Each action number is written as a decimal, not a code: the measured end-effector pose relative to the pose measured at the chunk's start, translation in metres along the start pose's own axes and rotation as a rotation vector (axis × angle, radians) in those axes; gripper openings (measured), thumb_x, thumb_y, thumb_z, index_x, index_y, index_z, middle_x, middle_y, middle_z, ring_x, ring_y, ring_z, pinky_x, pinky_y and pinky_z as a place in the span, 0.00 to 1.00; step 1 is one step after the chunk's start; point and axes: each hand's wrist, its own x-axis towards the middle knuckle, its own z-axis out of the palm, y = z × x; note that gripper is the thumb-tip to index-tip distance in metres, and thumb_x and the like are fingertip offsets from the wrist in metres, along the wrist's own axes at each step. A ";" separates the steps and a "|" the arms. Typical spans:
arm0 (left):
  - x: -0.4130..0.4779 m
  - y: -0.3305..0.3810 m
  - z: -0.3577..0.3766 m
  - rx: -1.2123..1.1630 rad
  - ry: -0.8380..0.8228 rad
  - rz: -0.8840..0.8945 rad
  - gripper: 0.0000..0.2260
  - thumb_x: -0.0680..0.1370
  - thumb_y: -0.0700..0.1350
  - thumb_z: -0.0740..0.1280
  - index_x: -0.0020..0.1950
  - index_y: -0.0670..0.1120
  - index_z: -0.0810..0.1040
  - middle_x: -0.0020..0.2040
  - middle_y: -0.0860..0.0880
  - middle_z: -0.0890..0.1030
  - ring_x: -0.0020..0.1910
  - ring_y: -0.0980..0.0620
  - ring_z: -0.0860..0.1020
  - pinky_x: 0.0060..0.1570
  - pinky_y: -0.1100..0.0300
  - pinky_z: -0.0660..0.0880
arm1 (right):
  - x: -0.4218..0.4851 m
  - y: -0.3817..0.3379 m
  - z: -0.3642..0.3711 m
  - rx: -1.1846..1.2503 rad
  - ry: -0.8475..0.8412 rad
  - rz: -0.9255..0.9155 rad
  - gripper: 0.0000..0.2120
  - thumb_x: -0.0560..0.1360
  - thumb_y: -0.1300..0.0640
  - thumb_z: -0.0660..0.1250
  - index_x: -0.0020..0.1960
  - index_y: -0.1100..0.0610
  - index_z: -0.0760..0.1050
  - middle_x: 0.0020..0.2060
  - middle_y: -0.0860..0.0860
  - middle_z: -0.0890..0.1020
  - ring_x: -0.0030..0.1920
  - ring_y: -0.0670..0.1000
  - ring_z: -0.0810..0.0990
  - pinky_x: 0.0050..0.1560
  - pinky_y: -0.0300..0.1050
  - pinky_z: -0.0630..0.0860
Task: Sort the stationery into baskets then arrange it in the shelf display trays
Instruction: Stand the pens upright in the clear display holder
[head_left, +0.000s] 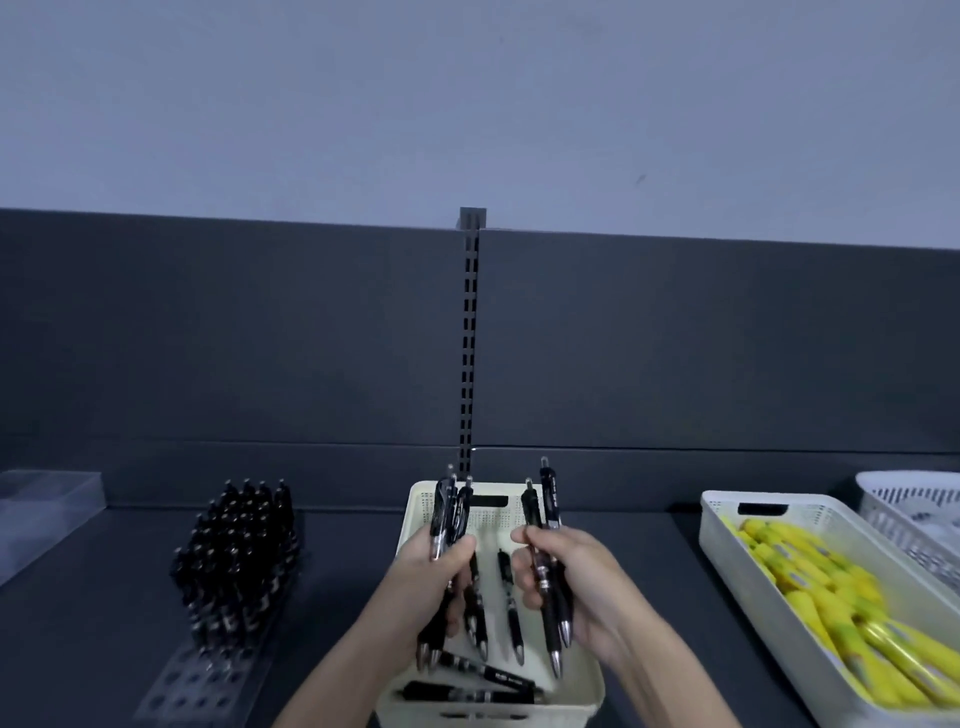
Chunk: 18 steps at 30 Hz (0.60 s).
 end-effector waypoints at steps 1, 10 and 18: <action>-0.008 0.001 -0.004 0.012 0.020 0.010 0.09 0.78 0.42 0.64 0.40 0.44 0.67 0.28 0.49 0.69 0.21 0.54 0.64 0.22 0.64 0.62 | -0.003 0.003 0.004 0.003 0.003 -0.013 0.06 0.77 0.63 0.61 0.46 0.64 0.76 0.29 0.54 0.78 0.28 0.49 0.74 0.26 0.39 0.71; -0.074 -0.002 -0.057 0.020 0.170 0.043 0.08 0.71 0.37 0.72 0.37 0.42 0.74 0.22 0.47 0.70 0.19 0.52 0.65 0.19 0.65 0.62 | -0.031 0.036 0.084 -0.096 -0.171 0.040 0.10 0.77 0.56 0.62 0.48 0.62 0.79 0.26 0.49 0.81 0.25 0.46 0.79 0.26 0.37 0.73; -0.095 -0.011 -0.125 -0.009 0.243 0.039 0.06 0.72 0.36 0.71 0.40 0.40 0.74 0.22 0.48 0.71 0.19 0.52 0.66 0.19 0.64 0.62 | -0.031 0.072 0.165 -0.060 -0.229 0.042 0.13 0.78 0.58 0.62 0.51 0.68 0.77 0.39 0.62 0.84 0.34 0.58 0.81 0.32 0.47 0.79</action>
